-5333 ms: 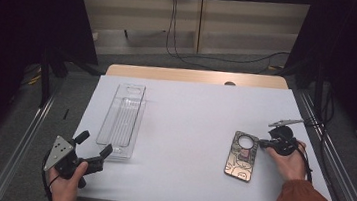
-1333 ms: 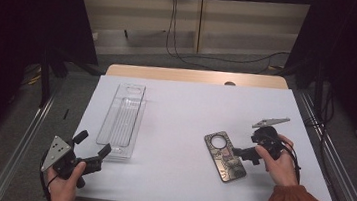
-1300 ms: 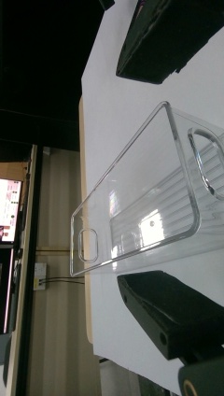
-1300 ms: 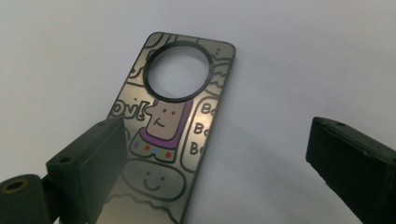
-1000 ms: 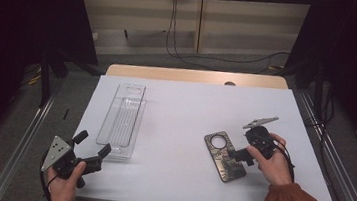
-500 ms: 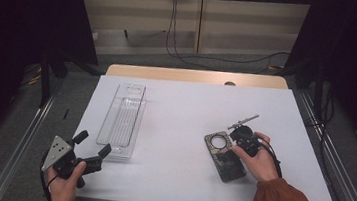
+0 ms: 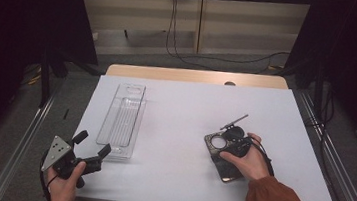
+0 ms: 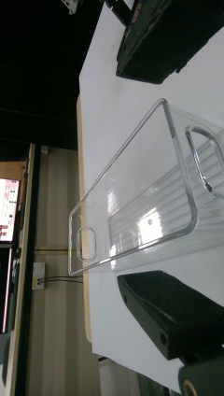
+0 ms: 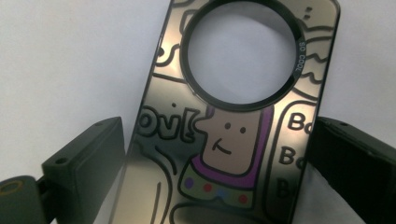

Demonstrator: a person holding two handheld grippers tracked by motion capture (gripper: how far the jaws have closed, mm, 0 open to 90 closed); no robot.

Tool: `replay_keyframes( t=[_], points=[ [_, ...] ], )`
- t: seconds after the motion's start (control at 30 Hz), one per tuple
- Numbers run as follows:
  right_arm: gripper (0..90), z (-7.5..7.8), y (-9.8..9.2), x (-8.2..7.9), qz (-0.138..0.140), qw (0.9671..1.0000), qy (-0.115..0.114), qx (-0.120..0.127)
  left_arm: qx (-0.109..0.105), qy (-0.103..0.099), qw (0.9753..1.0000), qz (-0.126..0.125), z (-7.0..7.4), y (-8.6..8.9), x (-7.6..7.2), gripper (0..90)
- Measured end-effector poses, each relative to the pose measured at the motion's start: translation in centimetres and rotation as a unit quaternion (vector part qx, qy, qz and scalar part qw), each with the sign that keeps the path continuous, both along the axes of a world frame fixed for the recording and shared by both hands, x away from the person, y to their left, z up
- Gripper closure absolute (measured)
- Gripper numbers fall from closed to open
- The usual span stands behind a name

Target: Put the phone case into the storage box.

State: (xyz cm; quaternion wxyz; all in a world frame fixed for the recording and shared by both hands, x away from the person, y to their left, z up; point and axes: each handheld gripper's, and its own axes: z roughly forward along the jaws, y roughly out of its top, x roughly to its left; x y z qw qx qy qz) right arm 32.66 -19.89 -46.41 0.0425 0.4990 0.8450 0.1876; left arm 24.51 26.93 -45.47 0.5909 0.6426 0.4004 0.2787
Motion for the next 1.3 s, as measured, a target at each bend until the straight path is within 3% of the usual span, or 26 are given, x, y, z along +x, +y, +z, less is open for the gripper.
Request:
replay_keyframes(
  t=[0.07,0.23,0.43,0.63,0.67,0.9,1.17,1.3],
  points=[
    [3.4,0.0,0.1,-0.1,0.0,0.9999,0.001,-0.01,0.001,-0.001,1.0,-0.001,0.0,0.0,0.0,2.7],
    [0.0,-0.3,0.4,-0.2,-0.004,1.0,0.001,-0.006,0.0,-0.001,1.0,-0.002,0.0,0.0,0.0,2.8],
    [0.0,-0.5,1.2,-0.2,-0.003,0.9991,-0.004,-0.043,0.0,-0.002,1.0,-0.004,0.0,0.1,0.0,2.8],
    [0.0,-0.7,1.2,-0.5,0.003,0.9989,-0.02,-0.041,-0.002,-0.001,1.0,-0.003,-0.1,0.1,0.0,2.7],
    [0.0,-0.7,1.2,-0.7,-0.007,0.999,-0.017,-0.041,-0.001,-0.001,1.0,-0.003,-0.1,0.1,0.0,2.7],
    [1.0,-0.5,1.3,-0.4,0.001,0.9987,-0.01,-0.05,0.0,-0.001,1.0,-0.003,0.0,0.0,-0.1,2.7],
    [11.3,0.0,1.3,-0.2,0.0,0.9983,0.004,-0.058,-0.002,0.001,1.0,0.0,0.0,0.1,-0.1,2.8],
    [12.0,0.2,1.3,-0.2,0.002,0.9979,0.007,-0.065,0.0,0.001,1.0,-0.001,-0.1,0.0,-0.1,2.8]
  ],
)
